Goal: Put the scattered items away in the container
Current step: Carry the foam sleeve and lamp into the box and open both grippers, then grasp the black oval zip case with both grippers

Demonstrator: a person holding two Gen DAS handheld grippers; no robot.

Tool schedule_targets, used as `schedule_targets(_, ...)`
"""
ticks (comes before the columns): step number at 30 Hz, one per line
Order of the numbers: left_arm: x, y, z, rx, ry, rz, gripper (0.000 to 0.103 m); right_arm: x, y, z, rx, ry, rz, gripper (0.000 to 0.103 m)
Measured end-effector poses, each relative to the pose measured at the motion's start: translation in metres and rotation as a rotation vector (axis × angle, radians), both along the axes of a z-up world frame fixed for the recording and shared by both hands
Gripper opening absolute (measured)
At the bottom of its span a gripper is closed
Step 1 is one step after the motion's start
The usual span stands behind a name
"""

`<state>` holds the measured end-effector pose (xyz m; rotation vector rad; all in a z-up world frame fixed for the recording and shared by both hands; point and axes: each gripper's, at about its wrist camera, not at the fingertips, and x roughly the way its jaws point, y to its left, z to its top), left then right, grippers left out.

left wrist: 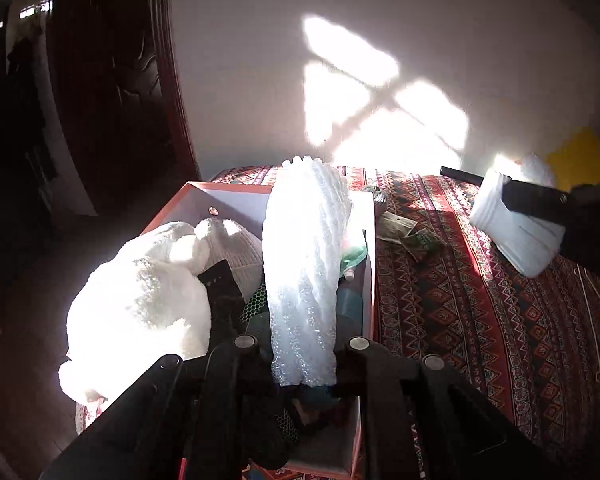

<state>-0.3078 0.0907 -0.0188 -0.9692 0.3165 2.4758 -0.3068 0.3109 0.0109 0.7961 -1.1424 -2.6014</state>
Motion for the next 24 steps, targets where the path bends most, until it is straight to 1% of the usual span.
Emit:
schedule_targets(1, -0.002, -0.001, -0.002, -0.004, -0.010, -0.016, 0.014, -0.024, -0.007, 0.003, 0.014, -0.016, 0.009, 0.004)
schedule_targets(3, -0.007, -0.007, -0.005, 0.017, -0.039, -0.032, 0.033, -0.066, -0.020, 0.002, 0.049, -0.053, 0.025, 0.004)
schedule_targets(4, -0.010, -0.010, -0.008, 0.022, -0.056, -0.035, 0.060, -0.084, -0.025, -0.002, 0.081, -0.077, 0.023, 0.005)
schedule_targets(5, -0.011, -0.013, -0.010, 0.019, -0.066, -0.035, 0.084, -0.099, -0.030, -0.007, 0.117, -0.116, 0.013, 0.008)
schedule_targets(6, -0.012, -0.015, -0.013, 0.012, -0.066, -0.036, 0.091, -0.111, -0.032, -0.013, 0.142, -0.162, -0.005, 0.018)
schedule_targets(7, -0.012, -0.017, -0.013, 0.005, -0.063, -0.036, 0.092, -0.118, -0.032, -0.021, 0.145, -0.202, -0.029, 0.023)
schedule_targets(8, -0.012, -0.020, -0.012, 0.002, -0.057, -0.031, 0.092, -0.118, -0.029, -0.028, 0.125, -0.222, -0.048, 0.034)
schedule_targets(9, -0.011, -0.025, -0.009, 0.011, -0.052, -0.021, 0.092, -0.114, -0.024, -0.031, 0.089, -0.219, -0.057, 0.043)
schedule_targets(11, -0.009, -0.035, -0.001, 0.057, -0.056, -0.006, 0.092, -0.099, -0.016, -0.034, 0.036, -0.197, -0.063, 0.048)
schedule_targets(13, -0.008, -0.044, 0.004, 0.106, -0.063, 0.019, 0.092, -0.078, -0.005, -0.034, 0.014, -0.177, -0.077, 0.049)
schedule_targets(16, -0.004, -0.055, 0.009, 0.164, -0.069, 0.061, 0.092, -0.025, 0.020, -0.028, -0.007, -0.138, -0.111, 0.052)
schedule_targets(17, -0.003, -0.057, 0.011, 0.197, -0.083, 0.056, 0.092, -0.004, 0.031, -0.029, -0.012, -0.129, -0.131, 0.057)
schedule_targets(18, 0.000, -0.056, 0.012, 0.233, -0.101, 0.042, 0.092, 0.018, 0.041, -0.029, -0.012, -0.123, -0.157, 0.062)
schedule_targets(20, 0.001, -0.046, 0.015, 0.294, -0.132, -0.006, 0.092, 0.062, 0.062, -0.036, -0.002, -0.123, -0.213, 0.069)
schedule_targets(21, 0.003, -0.037, 0.015, 0.311, -0.142, -0.039, 0.092, 0.081, 0.071, -0.042, 0.006, -0.133, -0.235, 0.070)
schedule_targets(22, 0.006, -0.026, 0.014, 0.313, -0.149, -0.073, 0.092, 0.100, 0.080, -0.049, 0.009, -0.144, -0.257, 0.070)
schedule_targets(24, 0.020, -0.001, 0.011, 0.288, -0.162, -0.128, 0.092, 0.135, 0.099, -0.067, -0.004, -0.159, -0.304, 0.070)
